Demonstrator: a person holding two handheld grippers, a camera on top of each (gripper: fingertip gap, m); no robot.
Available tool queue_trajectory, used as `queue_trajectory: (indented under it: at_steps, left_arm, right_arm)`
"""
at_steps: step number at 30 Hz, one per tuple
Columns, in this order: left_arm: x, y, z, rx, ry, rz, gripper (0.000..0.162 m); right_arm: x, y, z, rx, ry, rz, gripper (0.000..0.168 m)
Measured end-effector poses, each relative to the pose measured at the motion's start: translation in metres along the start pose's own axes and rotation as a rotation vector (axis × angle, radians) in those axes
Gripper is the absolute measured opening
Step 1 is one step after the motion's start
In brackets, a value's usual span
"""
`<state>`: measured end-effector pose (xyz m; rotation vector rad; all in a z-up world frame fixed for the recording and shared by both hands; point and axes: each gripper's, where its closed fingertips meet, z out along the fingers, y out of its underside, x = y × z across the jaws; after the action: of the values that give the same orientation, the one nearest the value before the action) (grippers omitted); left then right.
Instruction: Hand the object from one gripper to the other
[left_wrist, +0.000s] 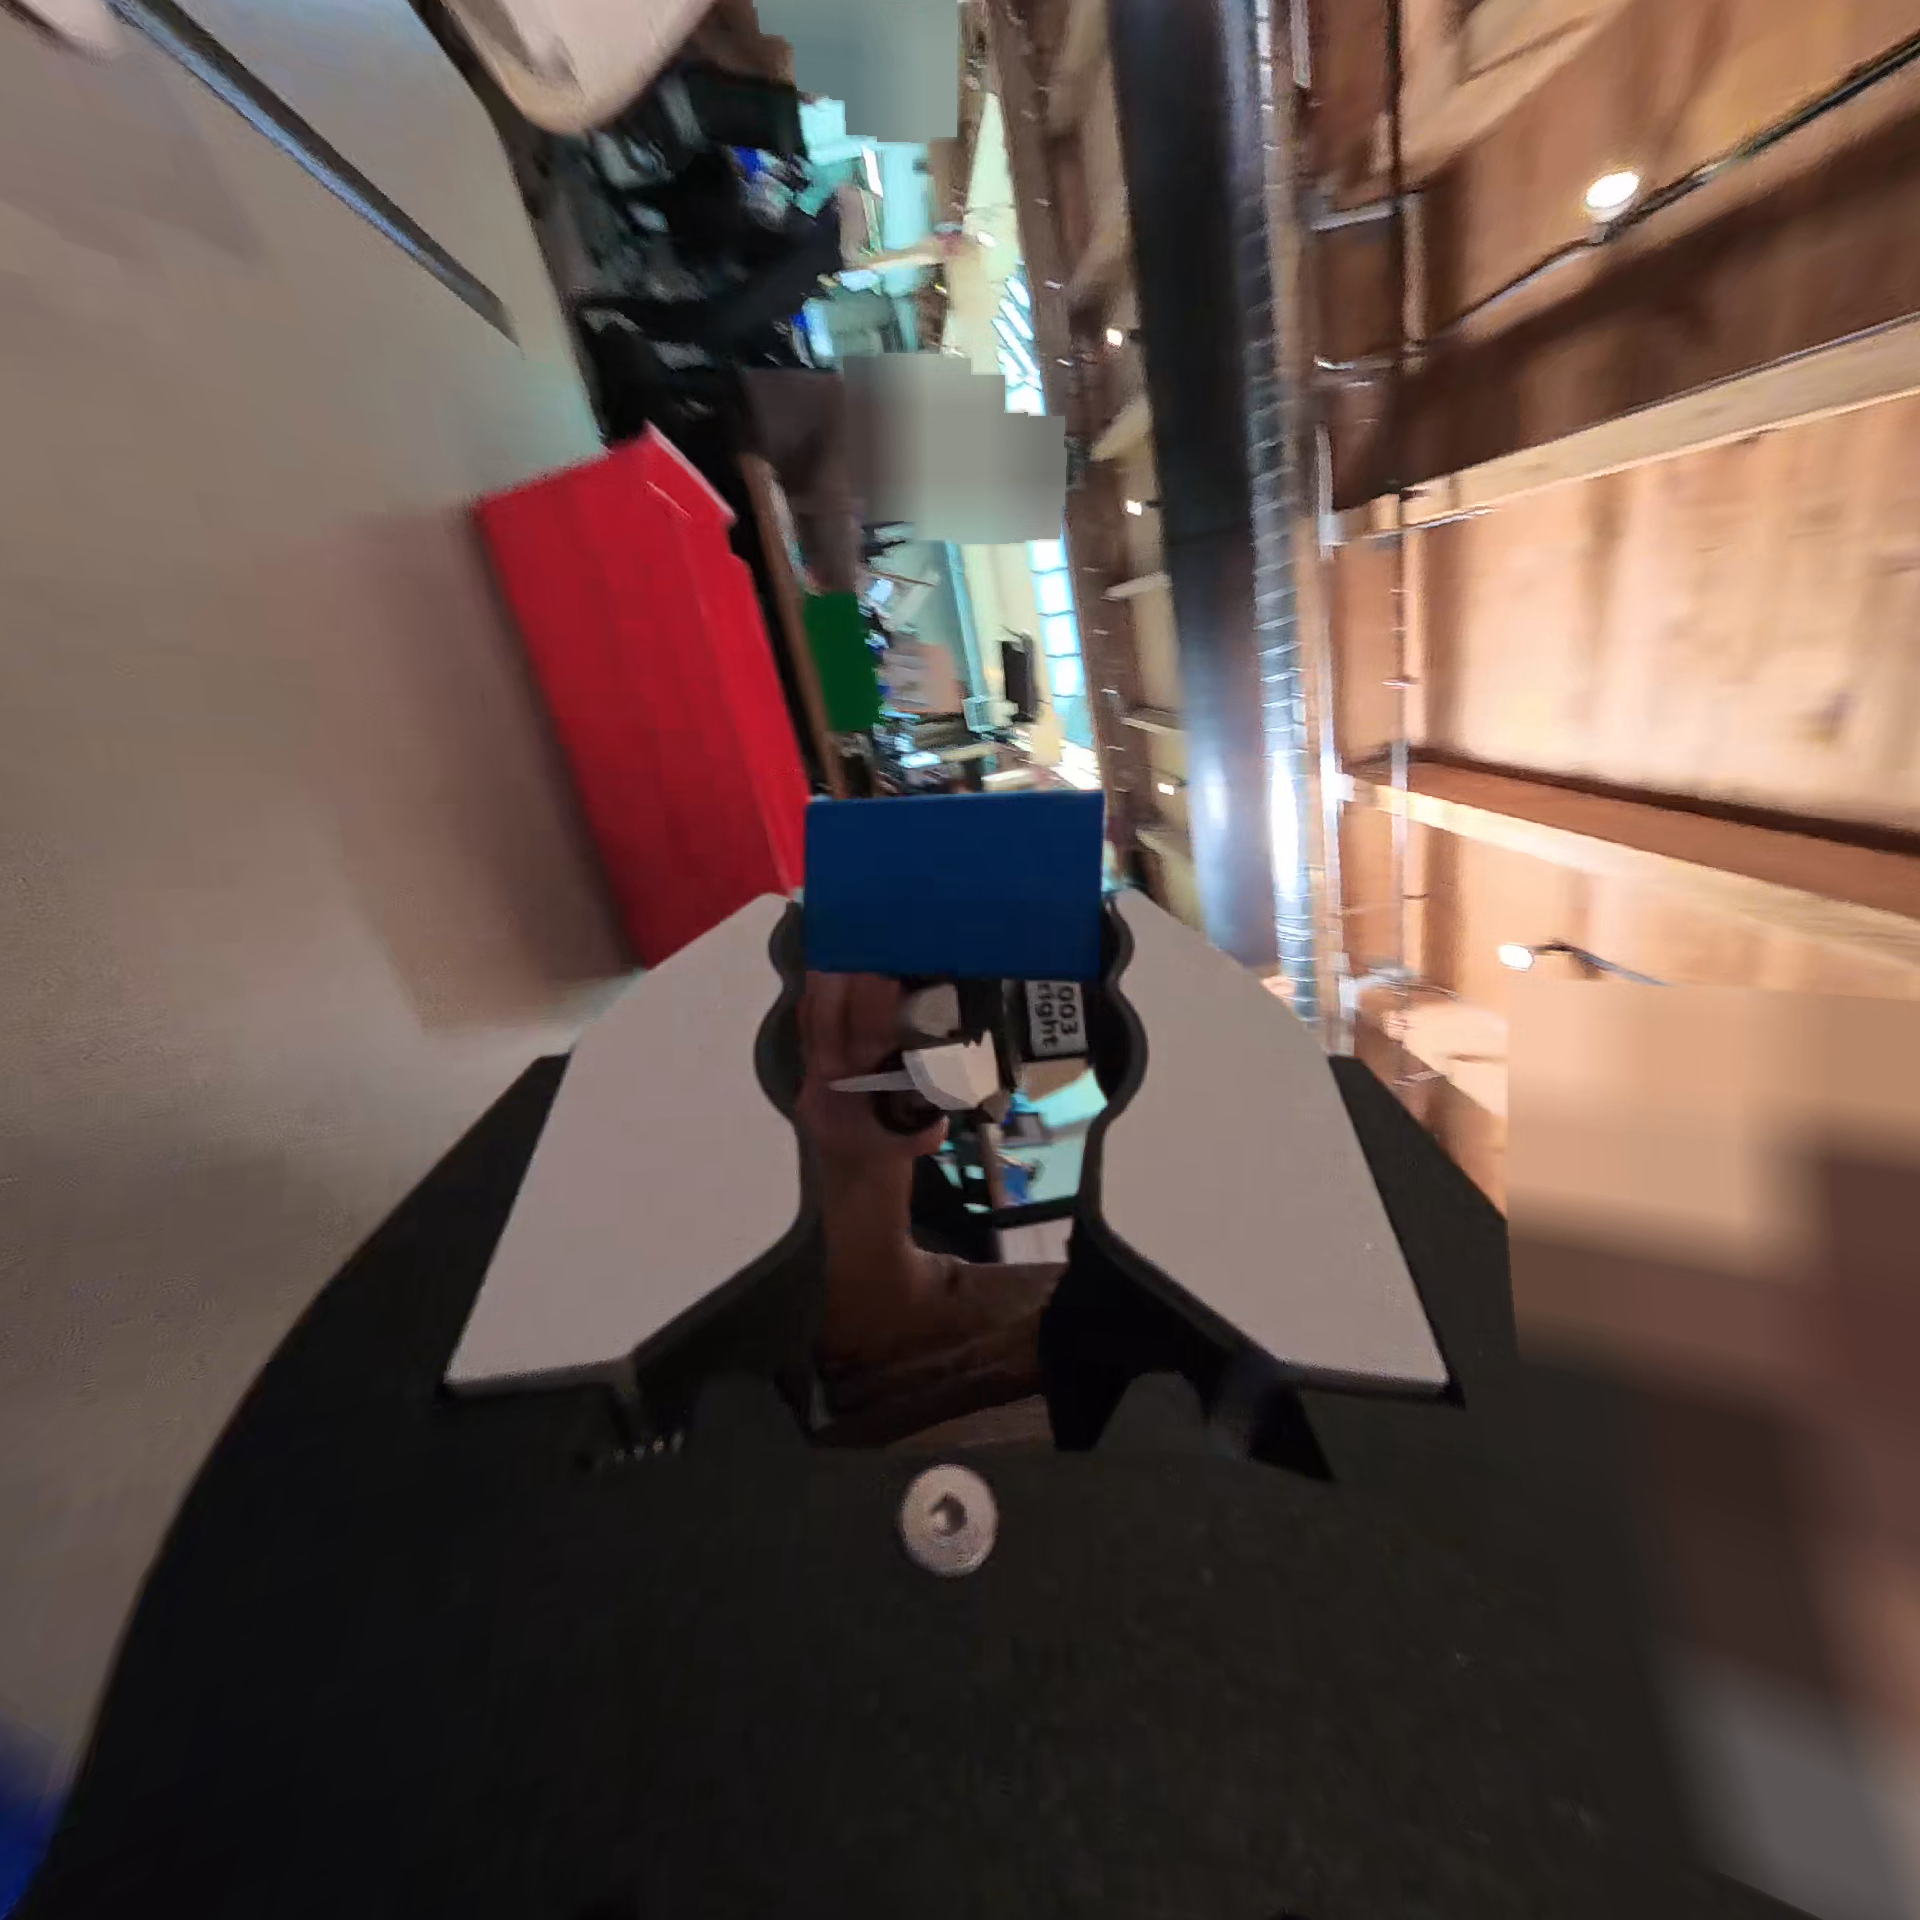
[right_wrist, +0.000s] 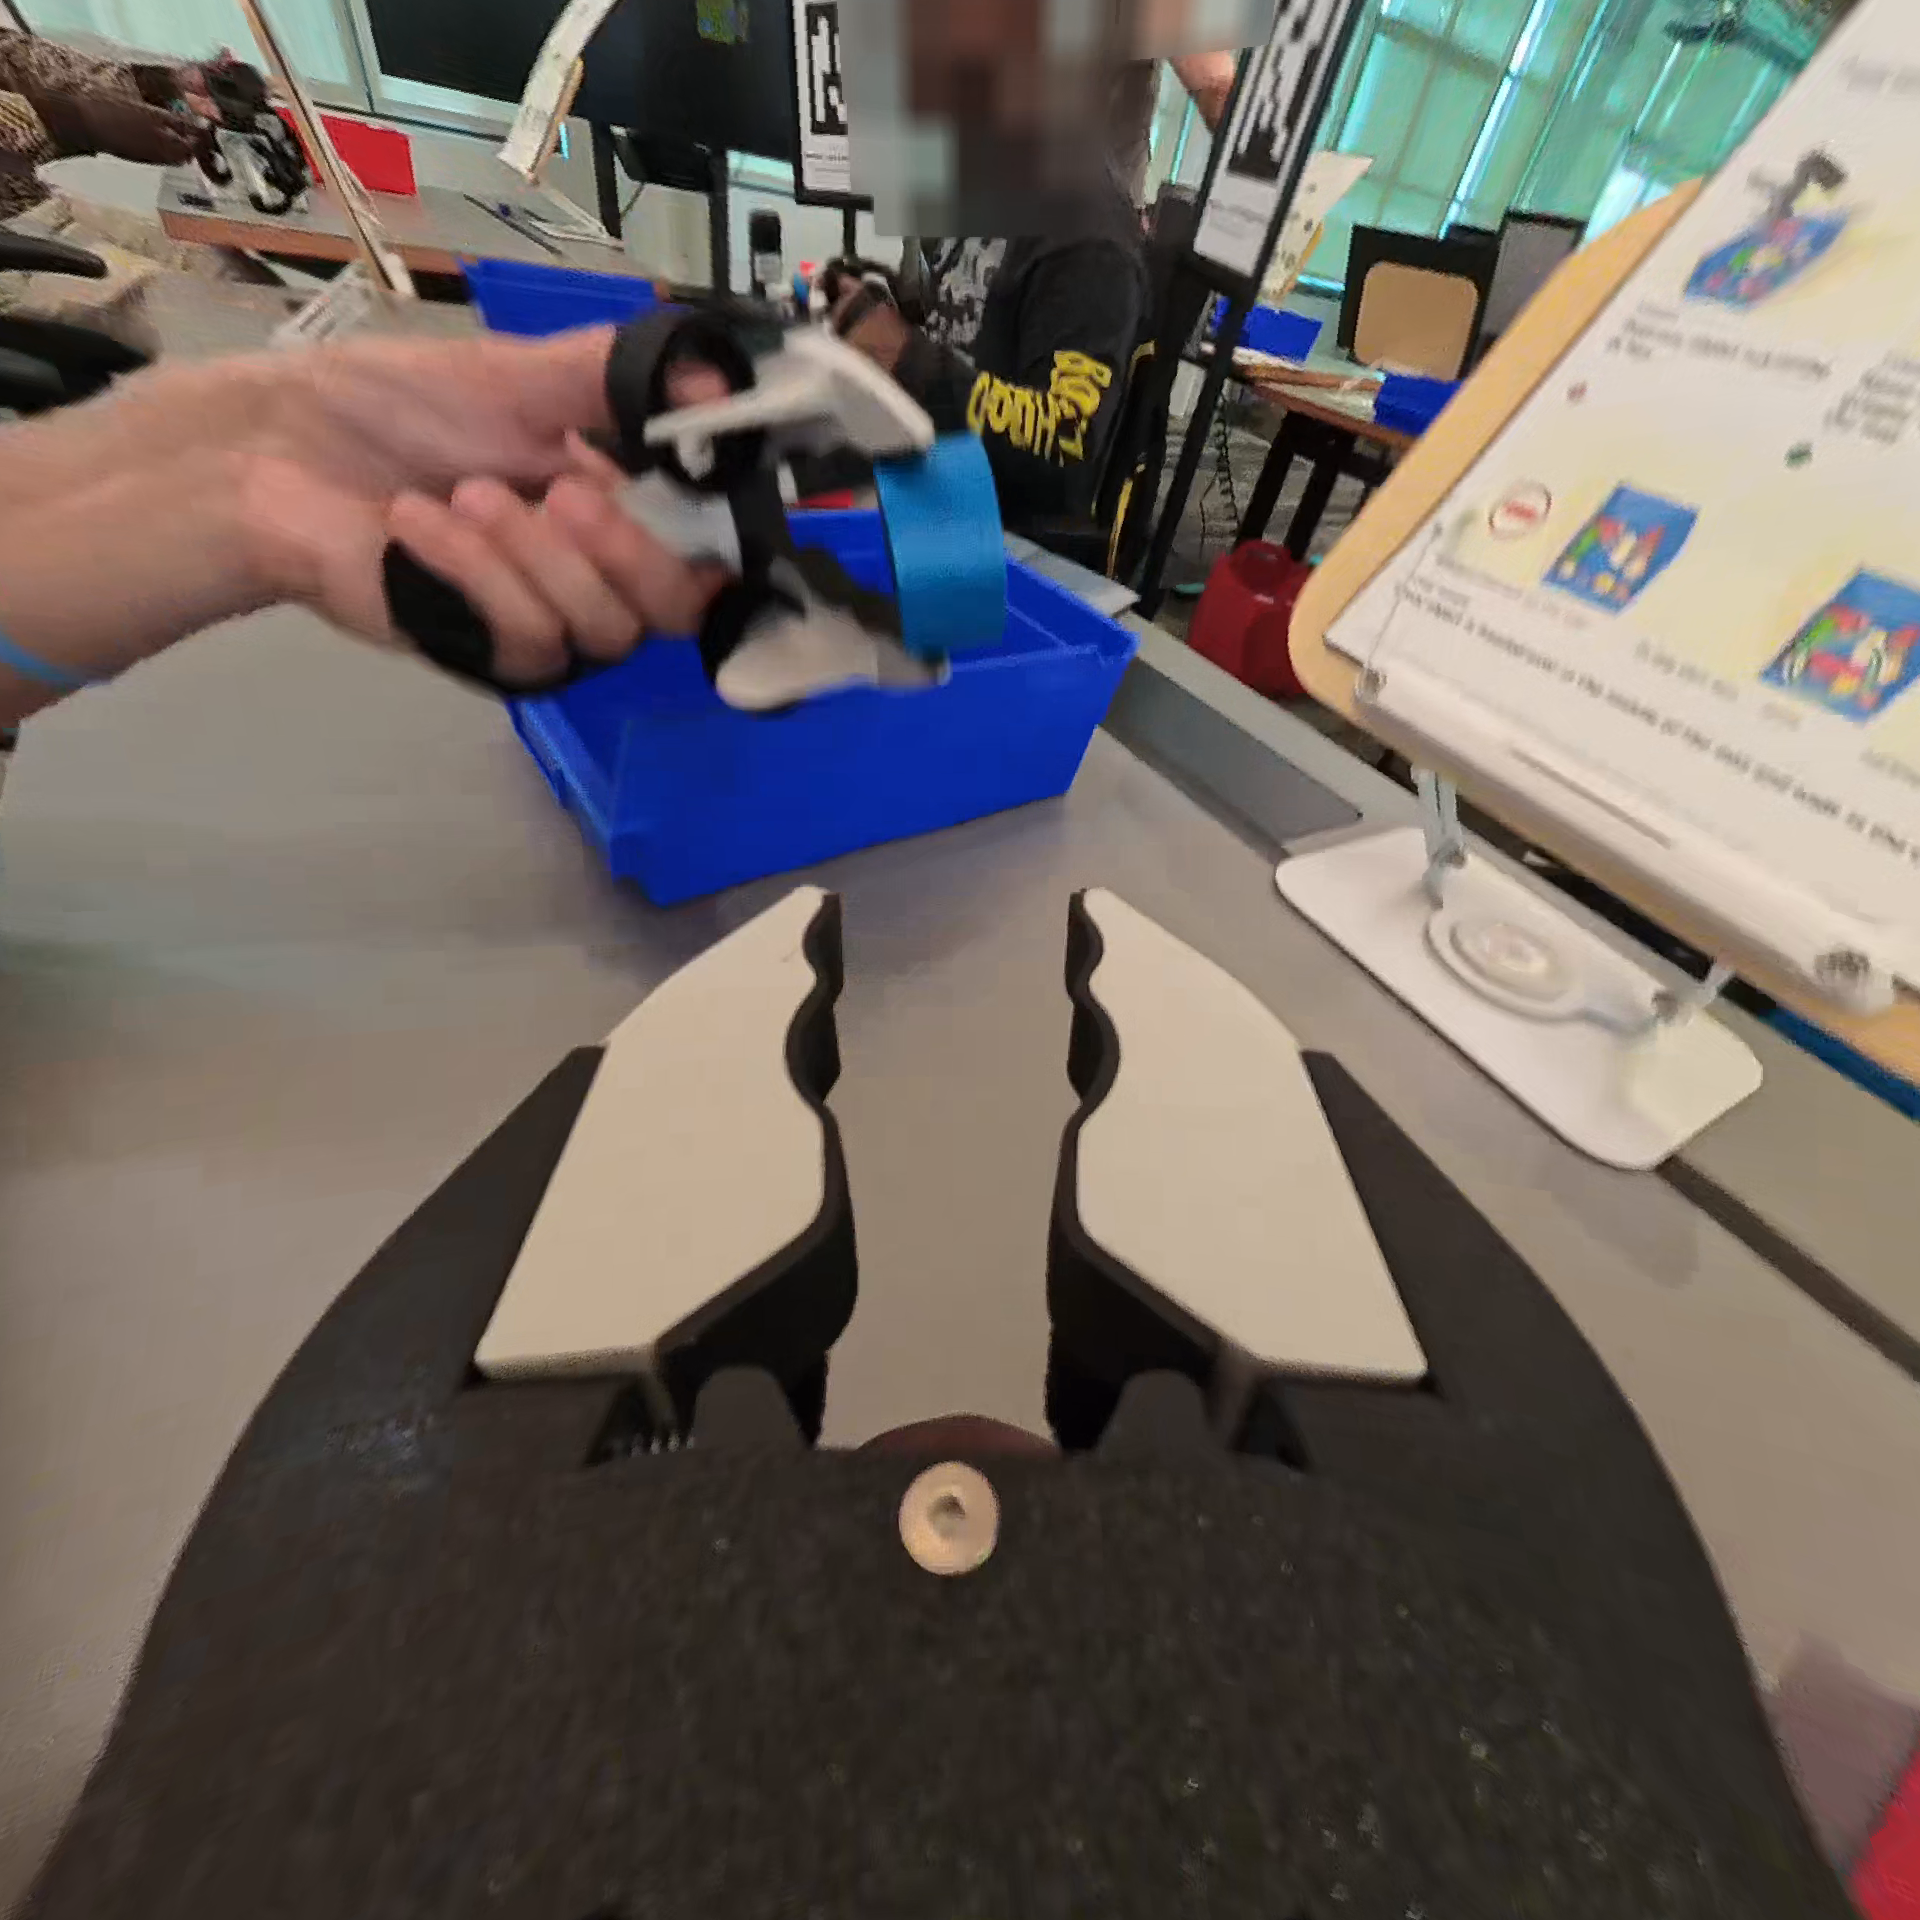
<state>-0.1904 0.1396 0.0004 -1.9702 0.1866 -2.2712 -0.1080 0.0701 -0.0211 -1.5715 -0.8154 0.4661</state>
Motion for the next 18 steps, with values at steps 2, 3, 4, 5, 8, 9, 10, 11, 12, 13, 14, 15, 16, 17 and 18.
queue_trajectory:
  at_steps: [2, 3, 4, 5, 8, 9, 10, 11, 12, 13, 14, 15, 16, 17, 18]
  left_arm:
    - [0.001, 0.024, 0.029, -0.045, 0.074, -0.067, 0.053]
    - [0.001, 0.035, 0.042, -0.074, 0.111, -0.1, 0.053]
    - [0.003, 0.044, 0.052, -0.094, 0.146, -0.129, 0.053]
    - [0.003, 0.052, 0.061, -0.115, 0.17, -0.154, 0.052]
    - [-0.003, 0.071, 0.082, -0.172, 0.157, -0.165, 0.052]
    - [-0.007, 0.076, 0.087, -0.184, 0.14, -0.162, 0.053]
    - [-0.01, 0.082, 0.092, -0.203, 0.128, -0.169, 0.053]
    - [-0.012, 0.086, 0.095, -0.212, 0.126, -0.185, 0.052]
    - [-0.014, 0.089, 0.098, -0.216, 0.123, -0.202, 0.052]
    - [-0.016, 0.094, 0.101, -0.224, 0.12, -0.211, 0.052]
    - [-0.017, 0.099, 0.103, -0.238, 0.126, -0.215, 0.052]
    - [-0.017, 0.103, 0.105, -0.252, 0.139, -0.214, 0.053]
    - [-0.016, 0.107, 0.105, -0.258, 0.149, -0.21, 0.053]
    - [-0.015, 0.111, 0.104, -0.257, 0.157, -0.2, 0.054]
    - [-0.014, 0.115, 0.101, -0.256, 0.157, -0.182, 0.058]
  right_arm:
    - [0.0, -0.015, 0.009, 0.013, -0.004, 0.005, 0.04]
    - [0.0, -0.019, 0.012, 0.018, 0.0, 0.009, 0.04]
    - [0.001, -0.021, 0.014, 0.013, 0.007, 0.009, 0.04]
    - [0.002, -0.02, 0.014, 0.001, 0.016, 0.007, 0.04]
    - [0.006, -0.011, 0.01, -0.038, 0.055, -0.007, 0.041]
    - [0.005, -0.009, 0.007, -0.038, 0.054, -0.005, 0.04]
    - [0.004, -0.006, 0.004, -0.047, 0.057, -0.006, 0.033]
    - [0.004, -0.003, 0.0, -0.056, 0.067, -0.005, 0.033]
    - [0.003, 0.0, -0.004, -0.075, 0.072, -0.001, 0.032]
    - [0.002, 0.004, -0.008, -0.096, 0.077, 0.01, 0.032]
    - [0.001, 0.006, -0.013, -0.105, 0.084, 0.013, 0.033]
    - [-0.001, 0.007, -0.018, -0.104, 0.097, 0.014, 0.033]
    - [-0.001, 0.008, -0.025, -0.102, 0.115, 0.023, 0.032]
    - [0.0, 0.009, -0.033, -0.105, 0.133, 0.038, 0.032]
    - [0.002, 0.009, -0.043, -0.105, 0.15, 0.059, 0.032]
